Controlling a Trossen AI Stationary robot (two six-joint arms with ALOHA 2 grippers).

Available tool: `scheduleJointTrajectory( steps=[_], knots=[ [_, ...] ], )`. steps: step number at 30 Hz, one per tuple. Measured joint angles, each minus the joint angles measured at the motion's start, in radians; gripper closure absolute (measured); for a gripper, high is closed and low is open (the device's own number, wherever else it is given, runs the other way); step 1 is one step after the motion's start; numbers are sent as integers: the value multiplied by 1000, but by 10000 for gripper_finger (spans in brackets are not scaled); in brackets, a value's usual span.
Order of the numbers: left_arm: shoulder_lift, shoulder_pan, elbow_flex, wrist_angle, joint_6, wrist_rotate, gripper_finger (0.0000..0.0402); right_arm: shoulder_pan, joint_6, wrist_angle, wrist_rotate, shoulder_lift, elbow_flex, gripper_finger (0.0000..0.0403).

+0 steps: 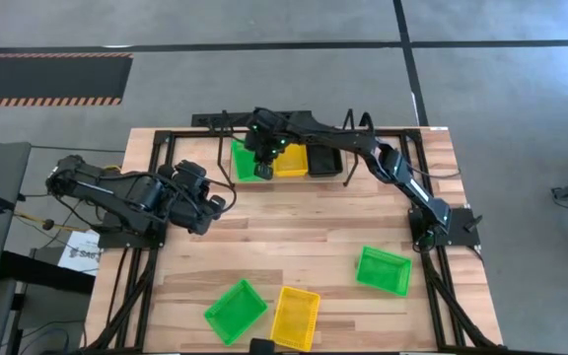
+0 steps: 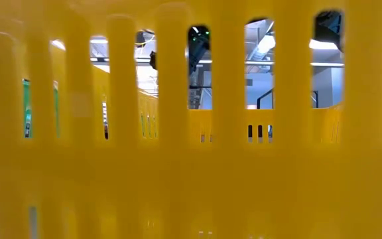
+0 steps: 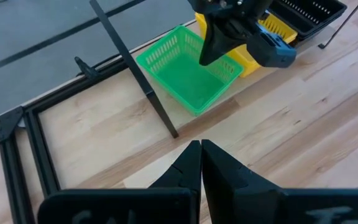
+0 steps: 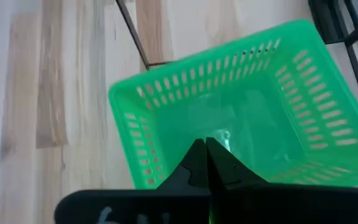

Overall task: Stack baskets on shelf by color
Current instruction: Put the top left green bin on the shelf

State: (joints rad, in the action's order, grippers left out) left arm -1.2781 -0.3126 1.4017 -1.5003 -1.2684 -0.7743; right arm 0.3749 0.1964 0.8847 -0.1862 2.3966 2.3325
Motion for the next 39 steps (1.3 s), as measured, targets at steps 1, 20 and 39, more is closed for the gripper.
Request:
scheduleJointTrajectory(
  steps=[1, 20, 39],
  knots=[
    [0, 0, 0, 0, -1, 0, 401, 2, -7, -6, 0, 0, 0, 403],
    [0, 0, 0, 34, 4, 0, 401, 40, -12, 6, 140, 14, 0, 403],
    [0, 0, 0, 37, 7, 0, 401, 78, -25, 4, 144, 14, 0, 403]
  ],
)
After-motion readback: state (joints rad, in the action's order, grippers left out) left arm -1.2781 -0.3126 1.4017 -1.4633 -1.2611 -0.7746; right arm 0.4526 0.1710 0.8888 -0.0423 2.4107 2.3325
